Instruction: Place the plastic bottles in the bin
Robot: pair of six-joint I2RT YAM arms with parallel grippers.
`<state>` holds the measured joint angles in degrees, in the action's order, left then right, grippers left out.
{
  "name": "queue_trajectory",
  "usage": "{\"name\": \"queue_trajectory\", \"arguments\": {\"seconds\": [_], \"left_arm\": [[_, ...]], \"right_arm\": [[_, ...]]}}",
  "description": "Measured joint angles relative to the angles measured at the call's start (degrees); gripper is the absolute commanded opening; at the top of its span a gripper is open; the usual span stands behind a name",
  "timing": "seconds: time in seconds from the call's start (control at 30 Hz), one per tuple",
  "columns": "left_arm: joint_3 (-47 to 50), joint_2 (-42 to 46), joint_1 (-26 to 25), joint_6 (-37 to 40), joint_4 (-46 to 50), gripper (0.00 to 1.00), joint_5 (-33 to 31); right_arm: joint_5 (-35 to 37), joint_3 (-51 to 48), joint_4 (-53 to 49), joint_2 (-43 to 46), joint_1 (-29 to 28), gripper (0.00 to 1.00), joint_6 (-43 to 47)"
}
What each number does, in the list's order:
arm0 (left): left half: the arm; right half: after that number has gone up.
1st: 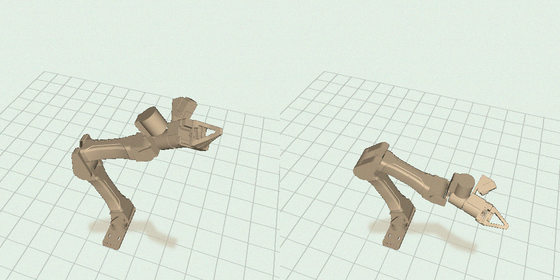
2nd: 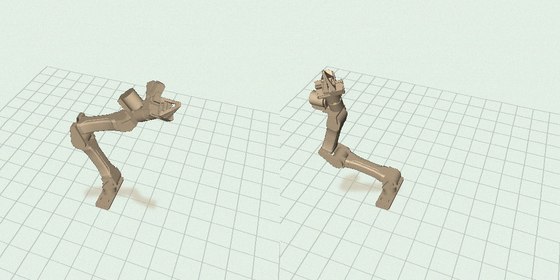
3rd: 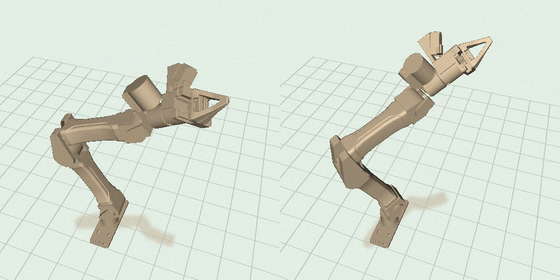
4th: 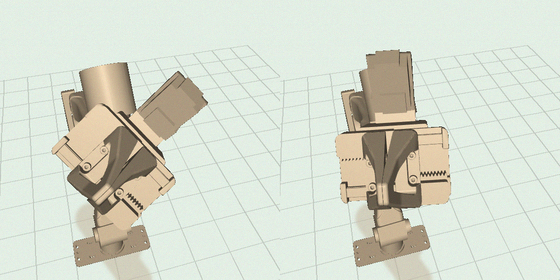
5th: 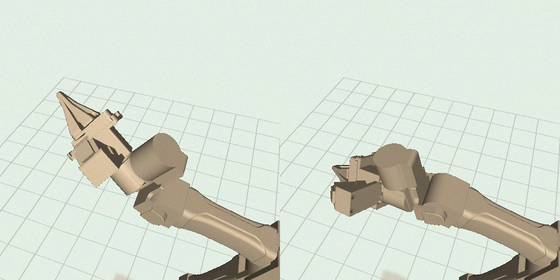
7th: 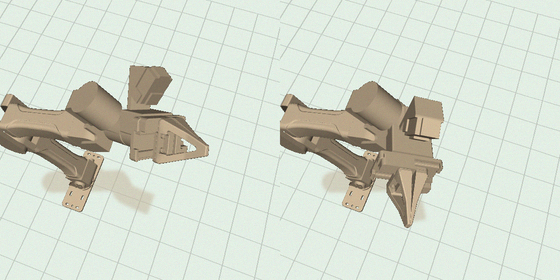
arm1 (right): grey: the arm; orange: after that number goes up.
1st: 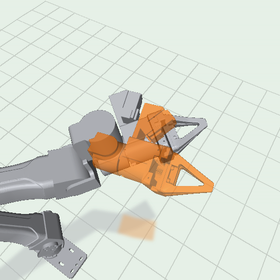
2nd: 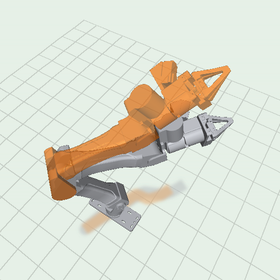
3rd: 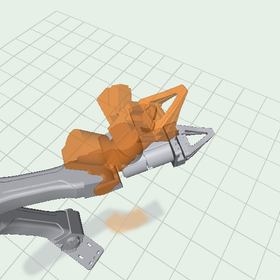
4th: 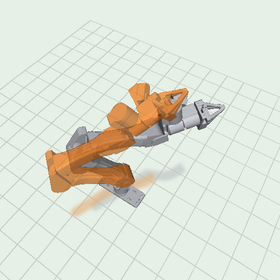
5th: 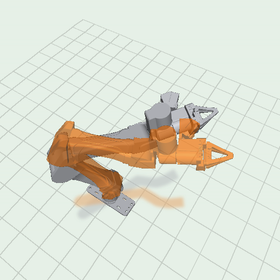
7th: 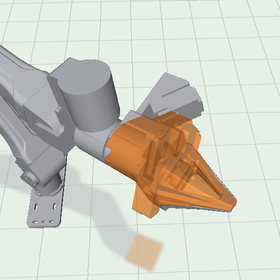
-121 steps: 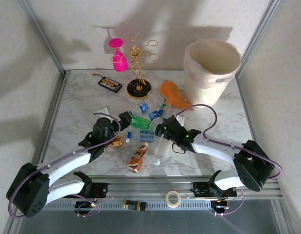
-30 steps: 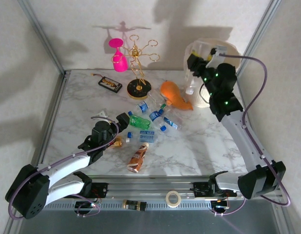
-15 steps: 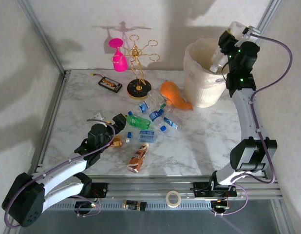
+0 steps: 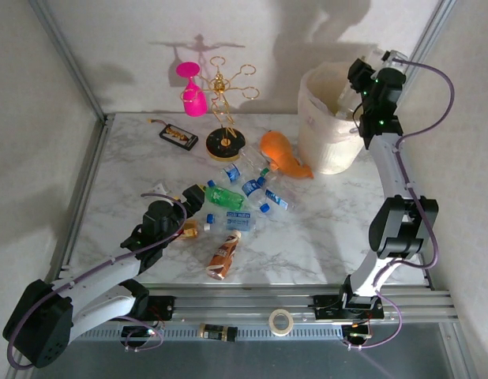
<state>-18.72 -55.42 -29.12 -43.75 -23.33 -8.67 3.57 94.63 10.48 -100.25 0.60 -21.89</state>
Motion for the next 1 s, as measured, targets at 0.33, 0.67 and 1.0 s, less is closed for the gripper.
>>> {"name": "queue_trajectory", "arguments": {"seconds": [0.33,0.67,1.0], "left_arm": [[0.0,0.0,0.0,0.0,0.1,1.00,0.0],[0.0,0.0,0.0,0.0,0.5,1.00,-0.2],[0.0,0.0,0.0,-1.2,0.8,1.00,-0.2]], "right_arm": [[-3.3,0.8,-2.0,-6.0,0.0,0.69,-0.7],[-3.8,6.3,-4.3,-6.3,0.0,0.94,-0.2],[-3.9,4.0,-5.6,3.3,-2.2,0.99,3.3]]}}
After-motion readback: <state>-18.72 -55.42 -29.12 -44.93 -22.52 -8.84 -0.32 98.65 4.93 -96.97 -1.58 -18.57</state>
